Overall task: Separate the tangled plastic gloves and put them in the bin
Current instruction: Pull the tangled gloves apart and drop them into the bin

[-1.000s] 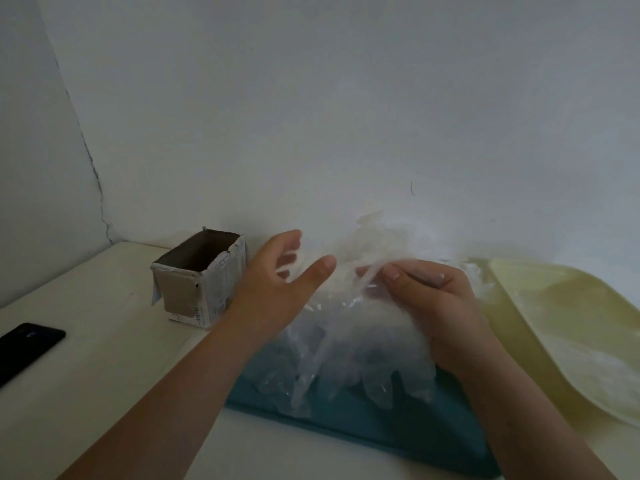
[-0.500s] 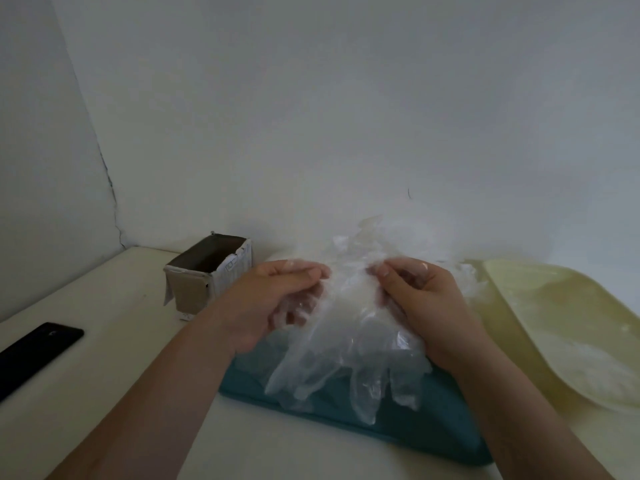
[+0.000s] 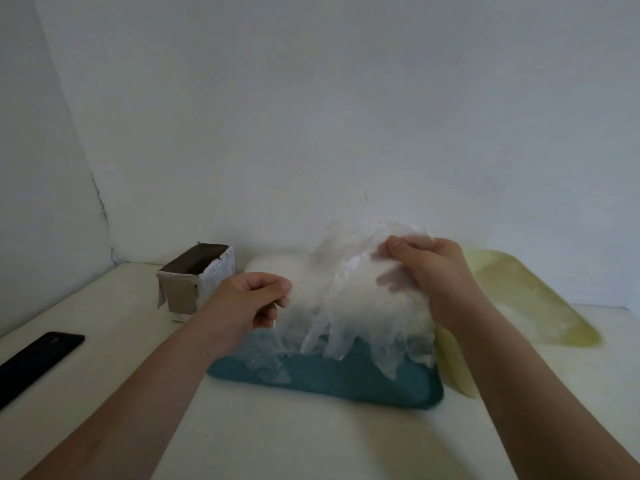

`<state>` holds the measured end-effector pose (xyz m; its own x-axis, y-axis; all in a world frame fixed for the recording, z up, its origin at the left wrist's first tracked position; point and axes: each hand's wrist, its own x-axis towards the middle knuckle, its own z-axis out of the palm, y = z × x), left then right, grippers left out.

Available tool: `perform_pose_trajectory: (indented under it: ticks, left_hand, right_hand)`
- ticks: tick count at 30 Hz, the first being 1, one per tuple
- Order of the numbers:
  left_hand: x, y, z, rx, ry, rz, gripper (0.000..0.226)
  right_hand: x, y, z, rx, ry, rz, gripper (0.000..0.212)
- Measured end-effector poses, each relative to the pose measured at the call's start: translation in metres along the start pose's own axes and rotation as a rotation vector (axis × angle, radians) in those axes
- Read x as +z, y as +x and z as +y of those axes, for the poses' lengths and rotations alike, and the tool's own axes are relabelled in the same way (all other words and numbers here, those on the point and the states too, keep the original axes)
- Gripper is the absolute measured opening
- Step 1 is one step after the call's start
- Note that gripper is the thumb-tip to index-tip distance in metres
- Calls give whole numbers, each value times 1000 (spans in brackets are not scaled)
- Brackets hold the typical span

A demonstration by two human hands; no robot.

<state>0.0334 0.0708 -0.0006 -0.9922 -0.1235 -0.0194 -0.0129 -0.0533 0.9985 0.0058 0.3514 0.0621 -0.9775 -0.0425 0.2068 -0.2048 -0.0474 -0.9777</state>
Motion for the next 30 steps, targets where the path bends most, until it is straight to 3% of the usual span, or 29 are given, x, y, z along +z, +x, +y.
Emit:
perform_pose_trajectory:
  ticks: [3, 6, 7, 10, 11, 14, 16, 21, 30]
  left_hand:
    - [9, -5, 3, 23, 13, 30, 28]
    - [39, -8, 23, 18, -71, -159, 62]
    - [53, -10, 30, 21, -54, -259, 66]
    - [97, -21, 54, 68, 79, -431, 37]
    - [107, -20, 58, 70, 85, -452, 38]
    - [129, -9, 63, -2, -19, -624, 77]
    - [144, -1, 66, -19, -26, -694, 83]
    - [197, 3, 73, 44, 77, -547, 31]
    - [183, 22, 71, 42, -13, -344, 20]
  right_hand:
    - [-15, -7, -14, -53, -57, -33, 18]
    - [-27, -17, -27, -65, -86, -138, 23]
    - [-31, -19, -31, -54, -84, -172, 24]
    - [-44, -19, -42, -11, -102, -230, 23]
    - [-51, -17, -45, -4, -126, -228, 22]
    - [-79, -11, -55, -33, -274, -181, 20]
    - [-98, -9, -61, -60, -396, -137, 18]
    - [-126, 3, -69, -33, -527, -99, 17]
    - [-172, 43, -37, 62, -747, 20, 12]
